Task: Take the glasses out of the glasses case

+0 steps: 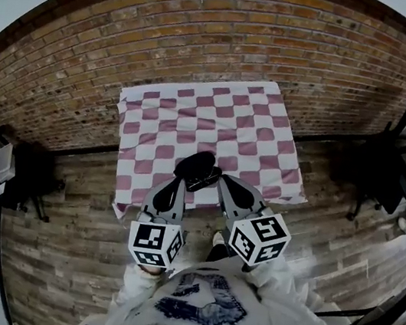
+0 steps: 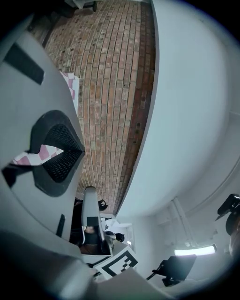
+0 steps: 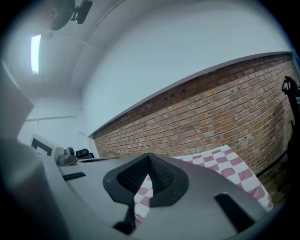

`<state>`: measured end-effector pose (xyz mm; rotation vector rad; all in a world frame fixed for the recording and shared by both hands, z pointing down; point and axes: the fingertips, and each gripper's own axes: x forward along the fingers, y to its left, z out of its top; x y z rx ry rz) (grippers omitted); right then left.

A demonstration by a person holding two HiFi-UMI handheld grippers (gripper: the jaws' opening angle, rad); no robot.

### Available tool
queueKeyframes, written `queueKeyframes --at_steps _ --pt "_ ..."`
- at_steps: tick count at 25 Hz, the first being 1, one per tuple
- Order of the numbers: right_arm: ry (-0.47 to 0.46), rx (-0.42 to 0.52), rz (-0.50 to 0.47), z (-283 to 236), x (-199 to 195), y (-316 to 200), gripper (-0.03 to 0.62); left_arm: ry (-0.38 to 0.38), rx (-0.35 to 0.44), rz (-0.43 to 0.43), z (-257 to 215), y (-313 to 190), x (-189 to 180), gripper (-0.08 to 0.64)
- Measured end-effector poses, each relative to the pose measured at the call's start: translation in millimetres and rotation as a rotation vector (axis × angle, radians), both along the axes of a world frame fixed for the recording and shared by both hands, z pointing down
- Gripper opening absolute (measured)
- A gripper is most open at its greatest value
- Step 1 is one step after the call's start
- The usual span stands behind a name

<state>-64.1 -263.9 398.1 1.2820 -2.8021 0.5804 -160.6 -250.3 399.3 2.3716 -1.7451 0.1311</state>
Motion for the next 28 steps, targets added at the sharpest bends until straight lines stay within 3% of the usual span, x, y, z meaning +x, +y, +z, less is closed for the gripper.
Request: queueKeyframes --at_steps 28 --pt "0.010 0.019 -0.100 -1.9 6.9 -116.9 0.014 0.009 0.022 -0.101 -0.9 -105.2 5.2 0.009"
